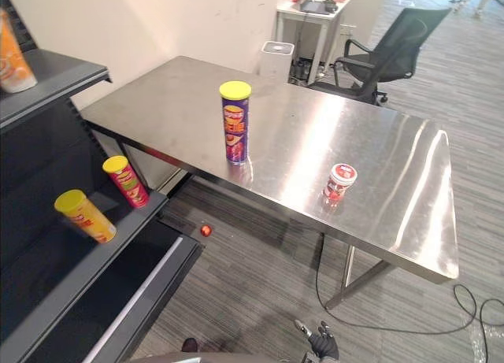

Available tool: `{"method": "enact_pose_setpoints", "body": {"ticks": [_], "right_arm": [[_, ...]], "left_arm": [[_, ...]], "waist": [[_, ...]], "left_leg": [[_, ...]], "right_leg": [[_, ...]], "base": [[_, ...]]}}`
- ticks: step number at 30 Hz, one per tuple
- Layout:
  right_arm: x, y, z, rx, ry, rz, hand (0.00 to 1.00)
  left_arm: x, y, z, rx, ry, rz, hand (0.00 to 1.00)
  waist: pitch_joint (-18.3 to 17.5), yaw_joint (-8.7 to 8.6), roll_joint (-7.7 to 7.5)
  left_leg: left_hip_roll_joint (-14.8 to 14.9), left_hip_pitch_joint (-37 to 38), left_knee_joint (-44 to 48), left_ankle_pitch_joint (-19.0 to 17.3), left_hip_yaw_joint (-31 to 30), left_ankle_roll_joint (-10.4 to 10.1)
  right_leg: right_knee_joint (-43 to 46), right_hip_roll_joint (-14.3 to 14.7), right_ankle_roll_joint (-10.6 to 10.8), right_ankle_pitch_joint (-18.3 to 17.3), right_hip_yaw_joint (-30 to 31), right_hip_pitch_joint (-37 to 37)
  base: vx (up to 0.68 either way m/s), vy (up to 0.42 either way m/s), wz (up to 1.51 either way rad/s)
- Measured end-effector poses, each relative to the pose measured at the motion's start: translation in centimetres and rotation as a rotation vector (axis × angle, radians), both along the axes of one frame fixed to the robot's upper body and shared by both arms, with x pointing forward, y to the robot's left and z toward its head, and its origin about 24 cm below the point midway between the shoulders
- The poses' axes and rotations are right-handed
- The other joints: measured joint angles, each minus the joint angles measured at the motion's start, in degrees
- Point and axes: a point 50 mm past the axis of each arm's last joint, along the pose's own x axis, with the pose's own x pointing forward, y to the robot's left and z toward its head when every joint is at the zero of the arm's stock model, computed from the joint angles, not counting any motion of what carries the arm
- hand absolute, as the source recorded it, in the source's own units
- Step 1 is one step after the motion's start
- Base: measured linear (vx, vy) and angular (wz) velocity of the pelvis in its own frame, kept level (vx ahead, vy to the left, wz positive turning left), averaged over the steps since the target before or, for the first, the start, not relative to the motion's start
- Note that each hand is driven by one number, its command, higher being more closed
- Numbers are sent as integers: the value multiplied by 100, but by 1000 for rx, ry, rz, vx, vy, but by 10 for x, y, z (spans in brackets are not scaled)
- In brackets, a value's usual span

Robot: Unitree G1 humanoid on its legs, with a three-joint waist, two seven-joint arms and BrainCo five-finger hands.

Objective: Put the gum and the chips on the shelf.

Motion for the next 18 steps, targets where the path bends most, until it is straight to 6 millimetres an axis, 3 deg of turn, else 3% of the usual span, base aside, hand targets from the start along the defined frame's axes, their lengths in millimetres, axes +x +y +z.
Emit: {"method": "enact_pose_setpoints", "body": {"ticks": [8, 14, 18], "right_arm": [[-7, -1, -2, -9, 20, -125, 0], [-26, -14, -3, 27, 7, -516, 0], [-30, -34, 3, -10, -48, -782, 0]], "left_arm": [[0, 8, 1, 18, 21, -58, 0], [-1, 6, 1, 20, 9, -30, 0], [-2, 11, 2, 26, -7, -11, 0]], "waist": [[60, -16, -73], [80, -20, -70], [108, -17, -126]], "left_leg": [[-117, -52, -13, 28, 107, 13], [-107, -2, -16, 29, 511, 12], [-79, 71, -18, 15, 866, 17]], "right_leg": [[-85, -55, 67, 125, 120, 4], [-225, -41, 64, 238, 217, 88], [-246, -58, 55, 252, 279, 126]], "base": [[0, 8, -3], [10, 1, -9], [1, 4, -12]]}}
